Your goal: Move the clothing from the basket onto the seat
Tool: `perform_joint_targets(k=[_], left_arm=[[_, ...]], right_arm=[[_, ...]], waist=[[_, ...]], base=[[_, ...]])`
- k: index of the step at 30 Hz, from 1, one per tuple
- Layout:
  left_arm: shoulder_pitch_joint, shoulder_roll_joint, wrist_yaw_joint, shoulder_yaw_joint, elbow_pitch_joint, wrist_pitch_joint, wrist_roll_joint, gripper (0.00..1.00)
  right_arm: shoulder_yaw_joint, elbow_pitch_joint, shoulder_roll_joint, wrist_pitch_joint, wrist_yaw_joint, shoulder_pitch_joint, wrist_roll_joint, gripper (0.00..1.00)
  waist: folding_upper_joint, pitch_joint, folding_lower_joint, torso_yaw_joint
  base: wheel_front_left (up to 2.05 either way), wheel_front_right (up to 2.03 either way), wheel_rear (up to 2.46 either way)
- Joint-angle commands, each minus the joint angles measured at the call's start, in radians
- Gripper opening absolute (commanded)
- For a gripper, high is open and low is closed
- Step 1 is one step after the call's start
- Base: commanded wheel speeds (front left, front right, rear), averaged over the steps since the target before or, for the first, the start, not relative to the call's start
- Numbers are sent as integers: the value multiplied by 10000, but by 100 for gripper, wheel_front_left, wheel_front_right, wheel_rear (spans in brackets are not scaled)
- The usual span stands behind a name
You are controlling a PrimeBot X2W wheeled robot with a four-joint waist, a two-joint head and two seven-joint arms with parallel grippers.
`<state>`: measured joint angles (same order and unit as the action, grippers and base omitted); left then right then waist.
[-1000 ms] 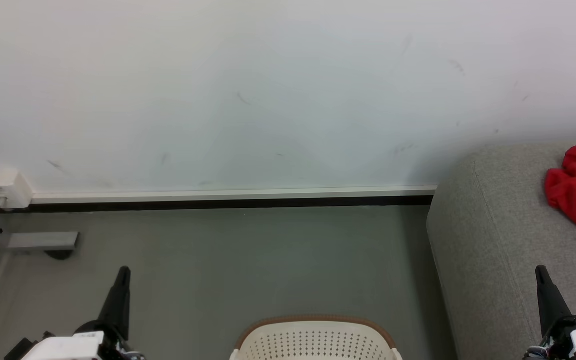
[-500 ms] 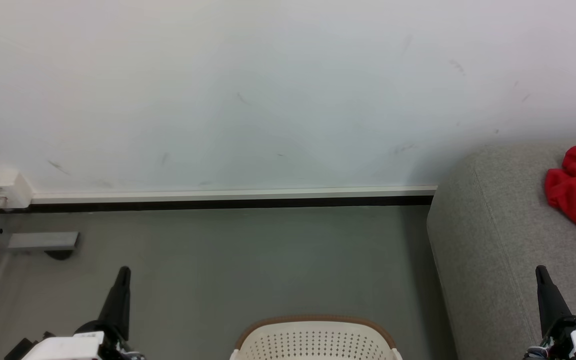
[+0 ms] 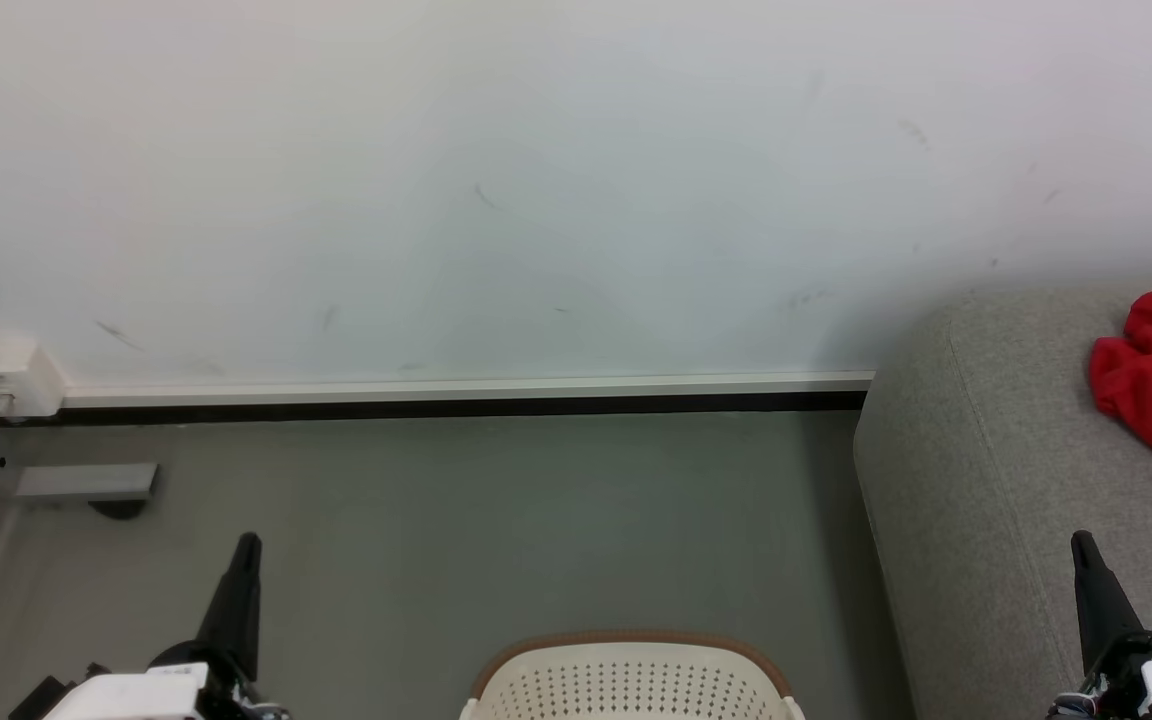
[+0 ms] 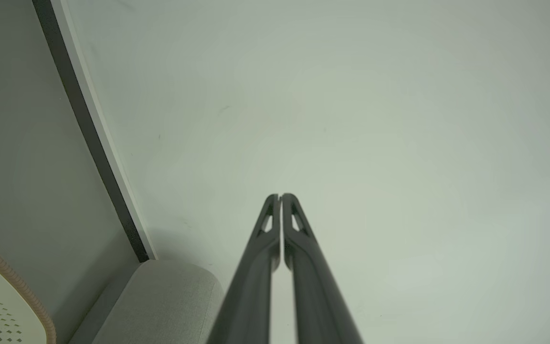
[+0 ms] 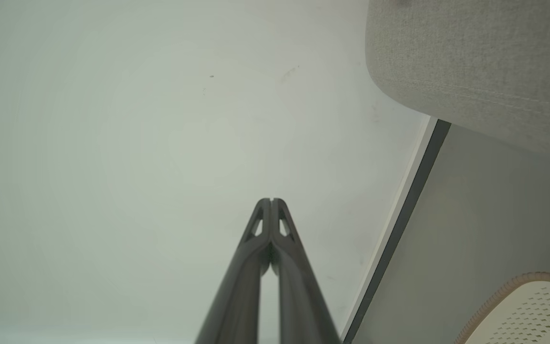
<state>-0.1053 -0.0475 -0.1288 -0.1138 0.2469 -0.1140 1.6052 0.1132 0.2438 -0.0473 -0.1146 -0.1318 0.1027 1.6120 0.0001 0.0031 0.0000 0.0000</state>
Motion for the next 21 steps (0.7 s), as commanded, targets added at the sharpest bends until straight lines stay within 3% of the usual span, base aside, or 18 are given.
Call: perform_joint_targets(k=[1, 21], left_arm=[[-77, -52, -48, -16, -34, -37, 143, 0], [-77, -52, -48, -15, -34, -36, 143, 0]], right_arm=[[41, 22, -58, -39, 21, 126, 1, 0], [39, 22, -58, -36, 21, 126, 5, 0]], waist=[[-1, 0, 0, 0], [-1, 0, 0, 0]], base=[[0, 0, 0], [0, 0, 0]])
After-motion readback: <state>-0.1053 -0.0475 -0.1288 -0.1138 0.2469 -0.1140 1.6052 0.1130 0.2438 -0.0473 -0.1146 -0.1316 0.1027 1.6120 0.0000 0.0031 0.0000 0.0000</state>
